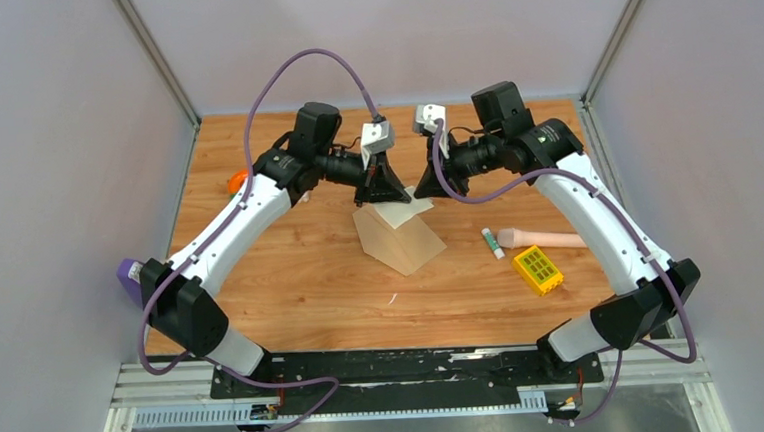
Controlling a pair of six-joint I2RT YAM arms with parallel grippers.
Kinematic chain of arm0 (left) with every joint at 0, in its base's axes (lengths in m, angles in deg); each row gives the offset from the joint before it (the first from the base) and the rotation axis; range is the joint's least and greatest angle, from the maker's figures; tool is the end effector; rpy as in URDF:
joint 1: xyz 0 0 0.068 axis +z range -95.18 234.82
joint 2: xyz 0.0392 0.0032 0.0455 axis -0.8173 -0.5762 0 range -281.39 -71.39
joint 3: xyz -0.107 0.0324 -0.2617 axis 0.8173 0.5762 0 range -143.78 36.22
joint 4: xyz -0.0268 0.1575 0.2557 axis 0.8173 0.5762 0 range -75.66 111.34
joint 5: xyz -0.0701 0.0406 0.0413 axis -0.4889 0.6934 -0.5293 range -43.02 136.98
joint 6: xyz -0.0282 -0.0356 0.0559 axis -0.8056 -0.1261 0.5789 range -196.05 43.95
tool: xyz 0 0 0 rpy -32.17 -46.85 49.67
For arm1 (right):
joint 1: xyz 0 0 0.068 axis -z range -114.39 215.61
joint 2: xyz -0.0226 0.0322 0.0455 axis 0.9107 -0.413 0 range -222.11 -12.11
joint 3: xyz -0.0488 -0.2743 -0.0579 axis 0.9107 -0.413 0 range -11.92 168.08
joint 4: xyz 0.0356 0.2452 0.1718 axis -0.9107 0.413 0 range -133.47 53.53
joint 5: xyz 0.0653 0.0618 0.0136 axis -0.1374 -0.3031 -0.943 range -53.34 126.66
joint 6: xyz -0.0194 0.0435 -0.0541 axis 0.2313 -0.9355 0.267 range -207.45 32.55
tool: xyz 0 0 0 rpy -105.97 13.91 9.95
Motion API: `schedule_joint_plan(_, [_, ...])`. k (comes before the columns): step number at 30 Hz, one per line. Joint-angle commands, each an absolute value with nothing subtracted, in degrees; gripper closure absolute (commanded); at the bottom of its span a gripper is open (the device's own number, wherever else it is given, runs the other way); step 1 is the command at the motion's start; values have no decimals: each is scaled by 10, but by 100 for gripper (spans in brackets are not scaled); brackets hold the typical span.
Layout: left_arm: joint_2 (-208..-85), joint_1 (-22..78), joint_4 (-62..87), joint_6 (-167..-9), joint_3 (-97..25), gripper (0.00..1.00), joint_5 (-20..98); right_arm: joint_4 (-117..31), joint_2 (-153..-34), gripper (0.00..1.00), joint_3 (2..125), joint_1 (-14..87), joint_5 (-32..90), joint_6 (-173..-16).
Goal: Place the letter into the envelope and seal it
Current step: Fold the letter.
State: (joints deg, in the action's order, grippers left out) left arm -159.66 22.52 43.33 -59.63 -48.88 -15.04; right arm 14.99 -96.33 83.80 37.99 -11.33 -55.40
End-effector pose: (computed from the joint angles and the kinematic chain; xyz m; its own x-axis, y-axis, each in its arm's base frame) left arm 0.3000 -0.2518 0.3794 -0.1819 0.2719 -0.9450 0.9738 -0.0832 -0.2114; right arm 0.2804 0.1966 0.4211 -0.1458 -0.4772 -0.8666 -0.9875 0.1235 0.0981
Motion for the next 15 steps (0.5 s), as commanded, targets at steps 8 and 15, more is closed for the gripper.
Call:
schedule_joint_plan(8, [-1562,222,448,-547,-503,88,-131,160,-958,100,908,423,-120,-554])
schedule_joint_plan(15, [-1562,223,464,-526,-506,94,-117,161,-938,100,912,439,-123,-545])
